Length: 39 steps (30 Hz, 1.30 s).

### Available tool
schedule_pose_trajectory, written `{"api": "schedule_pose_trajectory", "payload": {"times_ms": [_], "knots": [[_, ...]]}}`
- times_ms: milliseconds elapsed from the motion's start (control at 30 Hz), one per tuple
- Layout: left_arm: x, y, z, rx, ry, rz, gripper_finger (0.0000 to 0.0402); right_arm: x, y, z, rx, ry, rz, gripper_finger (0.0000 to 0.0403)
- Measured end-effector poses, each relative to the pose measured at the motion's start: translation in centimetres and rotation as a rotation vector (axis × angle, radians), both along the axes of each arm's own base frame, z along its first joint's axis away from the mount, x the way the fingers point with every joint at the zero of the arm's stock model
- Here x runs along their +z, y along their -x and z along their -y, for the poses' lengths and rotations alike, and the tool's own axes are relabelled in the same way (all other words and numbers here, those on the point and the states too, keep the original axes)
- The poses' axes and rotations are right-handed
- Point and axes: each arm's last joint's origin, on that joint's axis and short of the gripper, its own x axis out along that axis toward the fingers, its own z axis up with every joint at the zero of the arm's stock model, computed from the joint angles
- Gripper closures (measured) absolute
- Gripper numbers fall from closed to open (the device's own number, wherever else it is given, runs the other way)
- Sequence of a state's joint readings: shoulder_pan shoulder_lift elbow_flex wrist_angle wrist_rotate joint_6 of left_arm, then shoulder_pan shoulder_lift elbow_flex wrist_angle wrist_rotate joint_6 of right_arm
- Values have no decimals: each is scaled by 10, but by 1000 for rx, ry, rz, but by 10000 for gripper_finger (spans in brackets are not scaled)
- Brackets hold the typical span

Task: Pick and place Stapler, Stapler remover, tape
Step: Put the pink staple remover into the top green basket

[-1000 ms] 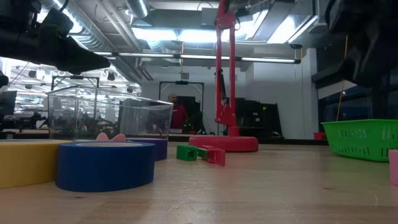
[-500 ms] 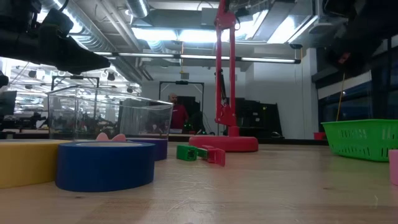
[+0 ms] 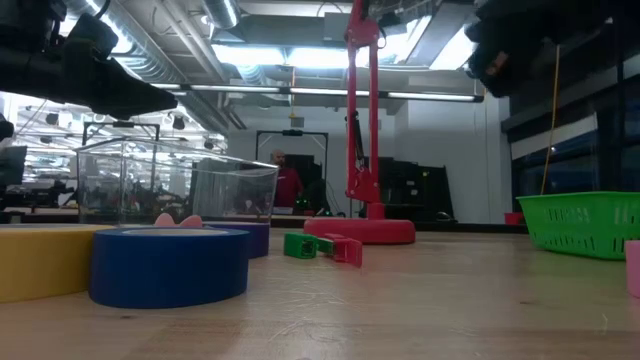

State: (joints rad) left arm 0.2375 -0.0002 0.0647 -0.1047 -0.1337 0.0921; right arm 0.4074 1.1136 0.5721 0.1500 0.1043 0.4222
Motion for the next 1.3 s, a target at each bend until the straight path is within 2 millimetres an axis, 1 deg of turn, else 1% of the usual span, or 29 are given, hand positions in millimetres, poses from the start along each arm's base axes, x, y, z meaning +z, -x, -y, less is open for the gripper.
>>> {"api": "schedule_pose_trajectory", "payload": {"times_ms": [133,333,467,667,733,867,1000,1100,1300], "knots": [[0,0,0,0,0,0,228,7,-23,-10,41,101,10,322],[0,0,0,0,0,0,226,17,-65,-28,124,285,51,322],[0,0,0,0,0,0,228,23,-91,-39,161,368,85,322],[0,0,0,0,0,0,226,25,-119,-51,258,560,75,322],[0,0,0,0,0,1,227,24,-127,-53,300,586,68,322],[0,0,0,0,0,1,228,30,-142,-54,409,602,96,322],[0,0,0,0,0,1,226,31,-149,-54,470,656,75,322],[0,0,0,0,0,1,228,32,-150,-52,521,726,54,322],[0,0,0,0,0,1,226,26,-148,-44,603,827,24,322]]}}
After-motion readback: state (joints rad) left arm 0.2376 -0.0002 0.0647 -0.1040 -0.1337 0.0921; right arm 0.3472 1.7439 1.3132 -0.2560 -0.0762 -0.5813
